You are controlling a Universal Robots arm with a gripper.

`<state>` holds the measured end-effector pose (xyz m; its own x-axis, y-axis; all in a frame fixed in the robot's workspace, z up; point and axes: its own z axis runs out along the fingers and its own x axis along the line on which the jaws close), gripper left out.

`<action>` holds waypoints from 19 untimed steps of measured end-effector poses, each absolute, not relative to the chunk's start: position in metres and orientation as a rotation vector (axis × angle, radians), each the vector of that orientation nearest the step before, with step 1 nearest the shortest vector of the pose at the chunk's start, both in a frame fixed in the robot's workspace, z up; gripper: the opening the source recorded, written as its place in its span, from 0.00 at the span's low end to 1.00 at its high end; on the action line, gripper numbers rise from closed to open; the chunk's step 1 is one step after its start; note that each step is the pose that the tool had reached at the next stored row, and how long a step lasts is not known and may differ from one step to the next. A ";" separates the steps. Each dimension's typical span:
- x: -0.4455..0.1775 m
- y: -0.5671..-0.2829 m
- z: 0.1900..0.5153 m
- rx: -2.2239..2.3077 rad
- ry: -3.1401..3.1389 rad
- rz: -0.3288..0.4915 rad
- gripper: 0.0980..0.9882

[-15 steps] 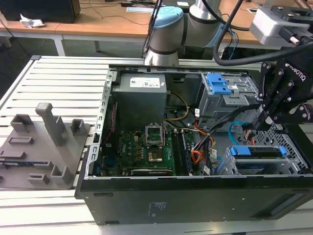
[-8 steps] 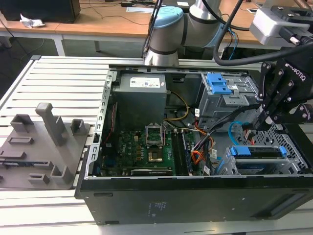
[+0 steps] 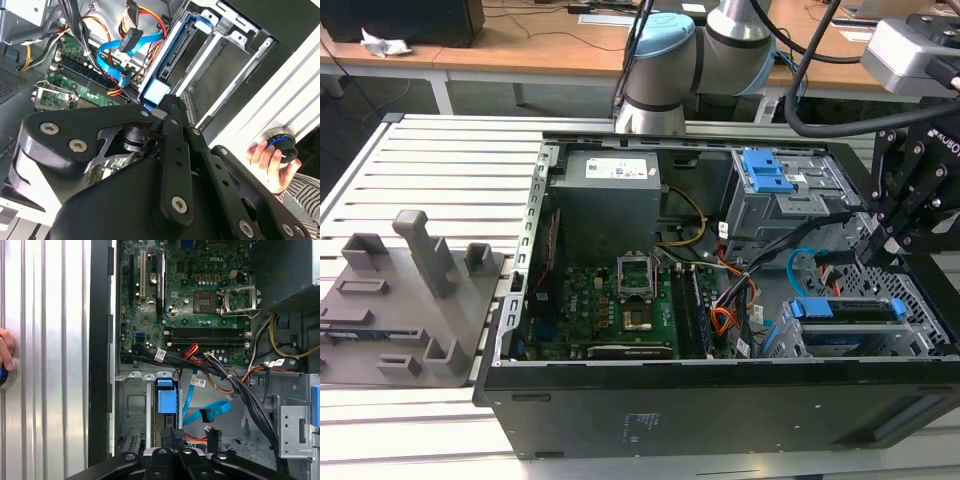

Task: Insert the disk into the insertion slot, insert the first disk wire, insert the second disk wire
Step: 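Insert the disk into the insertion slot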

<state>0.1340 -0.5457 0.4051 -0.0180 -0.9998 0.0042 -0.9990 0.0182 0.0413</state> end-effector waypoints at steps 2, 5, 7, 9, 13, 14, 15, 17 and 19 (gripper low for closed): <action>0.135 -0.546 0.403 2.178 -2.218 -0.041 0.01; 0.136 -0.546 0.397 2.178 -2.219 -0.041 0.01; 0.137 -0.546 0.394 2.178 -2.219 -0.041 0.01; 0.138 -0.546 0.391 2.178 -2.219 -0.041 0.01; 0.140 -0.546 0.381 2.179 -2.218 -0.041 0.01; 0.142 -0.546 0.381 2.178 -2.218 -0.041 0.01; 0.143 -0.546 0.380 2.178 -2.219 -0.041 0.01; 0.147 -0.546 0.379 2.178 -2.219 -0.041 0.01; 0.150 -0.546 0.378 2.179 -2.218 -0.041 0.01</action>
